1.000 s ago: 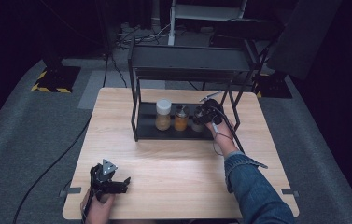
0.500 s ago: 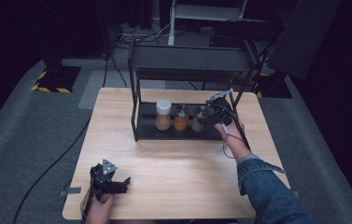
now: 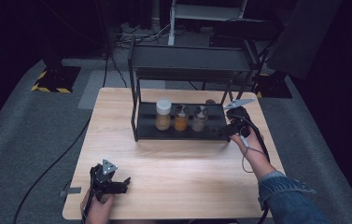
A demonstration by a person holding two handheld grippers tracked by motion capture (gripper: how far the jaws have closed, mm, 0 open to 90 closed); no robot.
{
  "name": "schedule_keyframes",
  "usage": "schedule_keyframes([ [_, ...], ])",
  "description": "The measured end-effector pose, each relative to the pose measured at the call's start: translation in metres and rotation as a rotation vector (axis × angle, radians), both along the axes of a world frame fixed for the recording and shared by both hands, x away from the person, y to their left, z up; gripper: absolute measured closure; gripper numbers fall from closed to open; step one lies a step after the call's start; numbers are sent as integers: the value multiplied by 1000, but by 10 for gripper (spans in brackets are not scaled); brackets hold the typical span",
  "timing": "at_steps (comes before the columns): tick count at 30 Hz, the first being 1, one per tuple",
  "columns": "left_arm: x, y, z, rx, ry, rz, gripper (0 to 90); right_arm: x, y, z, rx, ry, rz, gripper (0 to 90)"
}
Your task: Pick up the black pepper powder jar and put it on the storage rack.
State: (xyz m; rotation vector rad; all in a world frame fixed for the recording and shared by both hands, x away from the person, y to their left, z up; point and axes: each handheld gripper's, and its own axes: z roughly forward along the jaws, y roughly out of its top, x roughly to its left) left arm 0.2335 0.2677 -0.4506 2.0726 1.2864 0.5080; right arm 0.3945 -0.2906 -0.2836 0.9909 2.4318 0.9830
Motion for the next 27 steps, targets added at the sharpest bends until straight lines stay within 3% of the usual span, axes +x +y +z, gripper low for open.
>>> schedule_keyframes([
  [12,0,0,0,-2,3,5,5,-38,-29,0,14,-22,9,0],
  [27,0,0,0,-2,3,5,5,-68,-54,-36,9,-14,14,0],
])
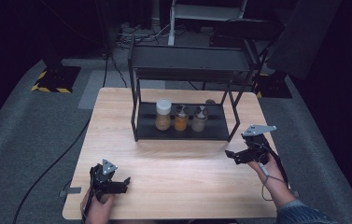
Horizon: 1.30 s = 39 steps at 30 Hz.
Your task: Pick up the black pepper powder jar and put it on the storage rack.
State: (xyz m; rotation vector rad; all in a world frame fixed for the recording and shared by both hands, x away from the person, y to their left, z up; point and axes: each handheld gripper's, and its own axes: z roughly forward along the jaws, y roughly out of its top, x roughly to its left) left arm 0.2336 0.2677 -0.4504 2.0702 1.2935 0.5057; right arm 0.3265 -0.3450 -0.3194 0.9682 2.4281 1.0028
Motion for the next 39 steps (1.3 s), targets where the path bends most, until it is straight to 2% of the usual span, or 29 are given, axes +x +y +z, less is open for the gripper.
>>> schedule_keyframes([
  [4,0,0,0,0,0,0,5,-5,-6,-13,9,5,8,0],
  [19,0,0,0,-2,-1,3,6,-22,-23,-62,26,10,-19,0],
  [31,0,0,0,-2,-1,6,5,-35,-27,-92,17,15,-36,0],
  [39,0,0,0,-2,-2,7,6,-41,-29,-106,17,18,-46,0],
])
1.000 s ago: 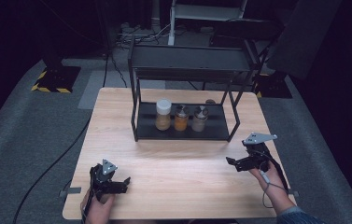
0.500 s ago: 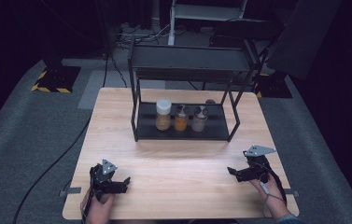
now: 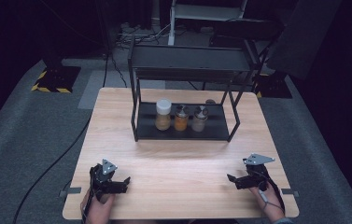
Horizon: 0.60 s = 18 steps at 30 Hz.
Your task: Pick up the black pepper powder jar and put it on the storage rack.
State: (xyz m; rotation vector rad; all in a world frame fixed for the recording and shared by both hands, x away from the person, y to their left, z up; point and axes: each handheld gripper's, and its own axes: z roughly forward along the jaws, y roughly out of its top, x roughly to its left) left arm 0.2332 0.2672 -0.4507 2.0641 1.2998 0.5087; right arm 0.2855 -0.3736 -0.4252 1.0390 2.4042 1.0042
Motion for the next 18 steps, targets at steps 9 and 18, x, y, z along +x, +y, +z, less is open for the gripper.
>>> schedule_keyframes([
  [9,0,0,0,0,0,0,6,-3,5,-13,-25,4,-18,0],
  [18,0,0,0,0,0,0,5,-8,4,-25,-1,-3,-45,0],
])
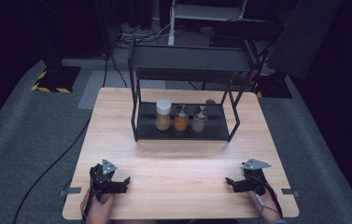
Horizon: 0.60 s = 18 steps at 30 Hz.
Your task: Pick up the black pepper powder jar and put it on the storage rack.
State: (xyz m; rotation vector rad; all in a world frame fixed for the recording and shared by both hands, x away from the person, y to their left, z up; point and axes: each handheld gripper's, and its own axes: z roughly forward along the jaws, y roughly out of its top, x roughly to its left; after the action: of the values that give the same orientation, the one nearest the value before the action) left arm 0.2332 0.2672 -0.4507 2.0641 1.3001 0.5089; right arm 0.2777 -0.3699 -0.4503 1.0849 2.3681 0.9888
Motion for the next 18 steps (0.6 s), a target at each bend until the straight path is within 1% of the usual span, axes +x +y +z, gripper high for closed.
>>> schedule_keyframes([
  [2,0,0,0,0,0,0,5,2,-2,0,12,17,-9,0],
  [18,0,0,0,-1,1,0,4,2,-2,0,12,17,-9,0],
])
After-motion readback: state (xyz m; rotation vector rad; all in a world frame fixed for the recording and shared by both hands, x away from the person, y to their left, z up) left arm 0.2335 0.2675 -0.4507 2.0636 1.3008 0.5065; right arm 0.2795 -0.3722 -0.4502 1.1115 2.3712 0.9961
